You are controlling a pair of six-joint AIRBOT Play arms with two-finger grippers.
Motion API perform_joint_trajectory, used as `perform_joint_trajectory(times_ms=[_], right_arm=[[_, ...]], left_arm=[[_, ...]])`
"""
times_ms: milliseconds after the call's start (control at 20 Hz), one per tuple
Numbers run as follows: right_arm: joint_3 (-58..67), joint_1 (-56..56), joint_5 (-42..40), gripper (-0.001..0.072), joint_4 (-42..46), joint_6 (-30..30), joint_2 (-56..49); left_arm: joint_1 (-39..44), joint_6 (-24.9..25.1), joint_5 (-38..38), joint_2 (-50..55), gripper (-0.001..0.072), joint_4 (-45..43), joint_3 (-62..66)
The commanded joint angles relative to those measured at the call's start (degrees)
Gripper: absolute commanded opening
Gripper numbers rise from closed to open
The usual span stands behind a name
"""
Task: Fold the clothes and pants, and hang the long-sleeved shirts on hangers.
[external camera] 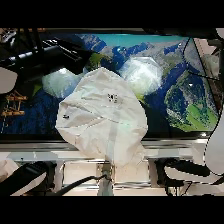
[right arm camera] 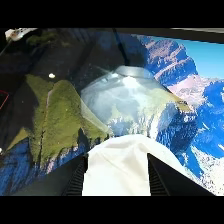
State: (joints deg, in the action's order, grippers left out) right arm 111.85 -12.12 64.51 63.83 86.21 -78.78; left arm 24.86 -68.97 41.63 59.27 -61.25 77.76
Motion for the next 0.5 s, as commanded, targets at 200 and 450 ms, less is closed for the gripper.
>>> perform_joint_trajectory(times_ms=[200,450], right_arm=[[0.0,-0.1,-7.6,0.0439,-0.2,0.1,0.0],[0.0,-0.1,-9.3,0.0439,-2.1,0.0,0.0]], left_arm=[[-0.1,-0.1,0.3,0.6,0.0427,-0.3,0.0],[-2.3,-19.6,12.6,1.2,0.0409,-17.4,-1.3]])
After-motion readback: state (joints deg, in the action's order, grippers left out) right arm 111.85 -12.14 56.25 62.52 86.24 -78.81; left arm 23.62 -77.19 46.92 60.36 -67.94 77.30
